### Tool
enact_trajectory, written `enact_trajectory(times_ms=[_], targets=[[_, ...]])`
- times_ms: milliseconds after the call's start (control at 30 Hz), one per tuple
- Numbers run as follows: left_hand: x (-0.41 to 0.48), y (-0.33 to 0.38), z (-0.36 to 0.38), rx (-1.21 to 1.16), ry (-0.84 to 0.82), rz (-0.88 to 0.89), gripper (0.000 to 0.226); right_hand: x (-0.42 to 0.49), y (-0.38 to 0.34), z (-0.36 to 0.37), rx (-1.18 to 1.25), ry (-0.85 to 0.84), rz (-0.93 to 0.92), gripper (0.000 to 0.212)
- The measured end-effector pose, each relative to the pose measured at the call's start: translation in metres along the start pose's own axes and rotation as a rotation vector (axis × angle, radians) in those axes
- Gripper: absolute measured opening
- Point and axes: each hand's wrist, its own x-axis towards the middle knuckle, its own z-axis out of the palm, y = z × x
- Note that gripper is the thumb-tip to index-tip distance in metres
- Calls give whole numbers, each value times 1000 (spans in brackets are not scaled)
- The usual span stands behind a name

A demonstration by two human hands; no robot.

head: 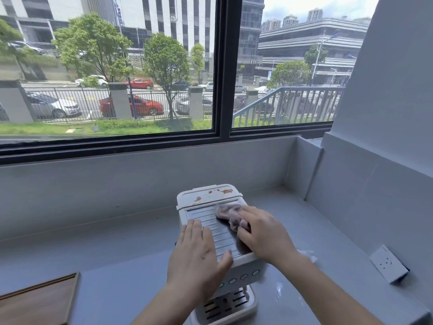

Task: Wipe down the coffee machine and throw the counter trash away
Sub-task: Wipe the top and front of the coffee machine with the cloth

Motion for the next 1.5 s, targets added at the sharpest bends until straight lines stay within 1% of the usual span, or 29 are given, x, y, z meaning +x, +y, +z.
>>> enact_trajectory(times_ms=[33, 100, 167, 233, 300, 367, 467, 533, 633, 700, 733, 833, 900, 933, 1033, 1100, 1167, 1267, 1367, 1400, 1433, 1500], targets=[[4, 3, 0, 18, -13, -4, 83, 11, 3, -1, 19, -17, 82, 24], [8, 5, 2, 15, -30, -17, 86, 41, 6, 4, 16, -54, 241, 25], [8, 4, 6, 3, -42, -34, 93, 69, 2, 12, 22, -91, 279, 32], [8, 2, 9, 5, -41, -35, 94, 89, -3, 15, 43, -118, 250, 40], [8, 1, 10, 18, -30, -38, 94, 96, -4, 15, 36, -135, 214, 43], [8, 2, 11, 22, -30, -39, 94, 84, -2, 11, -6, -133, 144, 42], [8, 2, 13, 22, -35, -40, 96, 51, 5, 15, -66, -73, 12, 47], [8, 3, 13, 26, -26, -37, 97, 55, 11, 15, -70, -77, 23, 44], [8, 3, 11, 23, -35, -37, 96, 86, 0, 15, -73, -84, 134, 31], [7, 3, 9, 15, -38, -40, 96, 102, -12, 14, -27, -93, 211, 30], [7, 3, 9, 13, -39, -41, 97, 105, -14, 15, -17, -96, 211, 29], [6, 3, 9, 23, -48, -35, 98, 83, -14, 16, -68, -67, 74, 28], [6, 3, 10, 24, -47, -38, 98, 59, -8, 18, -100, -14, -40, 35], [7, 3, 10, 24, -46, -42, 98, 55, -4, 19, -100, -10, -58, 38], [8, 4, 9, 22, -46, -37, 97, 80, -1, 17, -121, -57, 15, 30], [8, 3, 7, 17, -59, -39, 96, 106, -13, 17, -115, -121, 95, 33], [7, 3, 7, 17, -76, -40, 94, 119, -25, 20, -109, -152, 126, 31], [7, 3, 7, 25, -80, -32, 97, 103, -31, 25, -157, -107, 17, 27], [7, 3, 8, 22, -72, -34, 99, 70, -16, 26, -103, -59, -165, 42], [8, 3, 8, 17, -62, -40, 99, 68, -11, 24, -87, -68, -167, 44], [9, 3, 9, 11, -57, -38, 99, 74, -8, 21, -88, -73, -141, 41], [9, 3, 9, 5, -67, -31, 99, 97, -13, 18, -101, -101, -19, 28]])
